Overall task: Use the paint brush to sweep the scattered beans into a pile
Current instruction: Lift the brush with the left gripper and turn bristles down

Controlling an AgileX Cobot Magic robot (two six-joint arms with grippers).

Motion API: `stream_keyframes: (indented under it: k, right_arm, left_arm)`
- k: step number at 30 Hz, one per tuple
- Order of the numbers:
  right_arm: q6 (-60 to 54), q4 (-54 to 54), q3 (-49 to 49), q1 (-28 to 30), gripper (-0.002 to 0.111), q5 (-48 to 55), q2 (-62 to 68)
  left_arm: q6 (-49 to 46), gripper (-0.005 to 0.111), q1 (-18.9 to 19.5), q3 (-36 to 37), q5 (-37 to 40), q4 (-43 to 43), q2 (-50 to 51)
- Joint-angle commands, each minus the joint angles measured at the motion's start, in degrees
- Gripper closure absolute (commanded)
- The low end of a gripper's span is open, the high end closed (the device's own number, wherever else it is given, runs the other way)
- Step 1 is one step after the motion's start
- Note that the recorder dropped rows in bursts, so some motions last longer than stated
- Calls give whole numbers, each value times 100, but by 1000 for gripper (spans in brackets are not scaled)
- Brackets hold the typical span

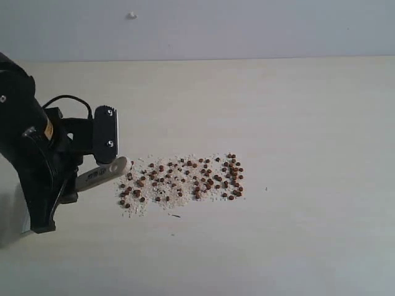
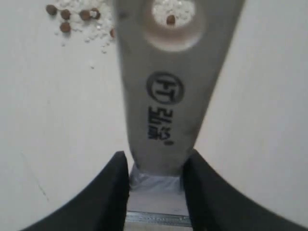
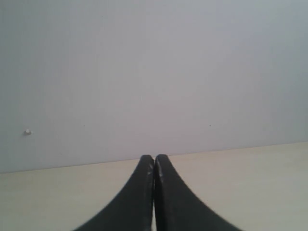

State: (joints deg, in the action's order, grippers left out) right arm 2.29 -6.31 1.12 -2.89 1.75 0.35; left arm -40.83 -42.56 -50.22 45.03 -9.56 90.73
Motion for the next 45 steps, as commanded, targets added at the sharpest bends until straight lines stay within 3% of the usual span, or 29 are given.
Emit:
stream_keyframes:
  k: [1, 11, 15, 29, 45]
  right_arm:
    - [-7, 16, -19, -13, 108, -73, -35]
    - [-7, 16, -19, -13, 108, -73, -35]
    - [-7, 16, -19, -13, 108, -73, -35]
    - [-7, 16, -19, -13, 108, -73, -35]
    - [-7, 16, -19, -13, 108, -73, -35]
  left_arm:
    - [144, 107, -34, -57, 256, -32, -342]
    - [699, 107, -34, -57, 250, 49, -1219]
    - [833, 107, -34, -57, 75, 446, -1577]
    - [597, 107, -34, 826, -1822, 3445, -3359]
    - [328, 107, -34, 2092, -3158, 4319, -4247]
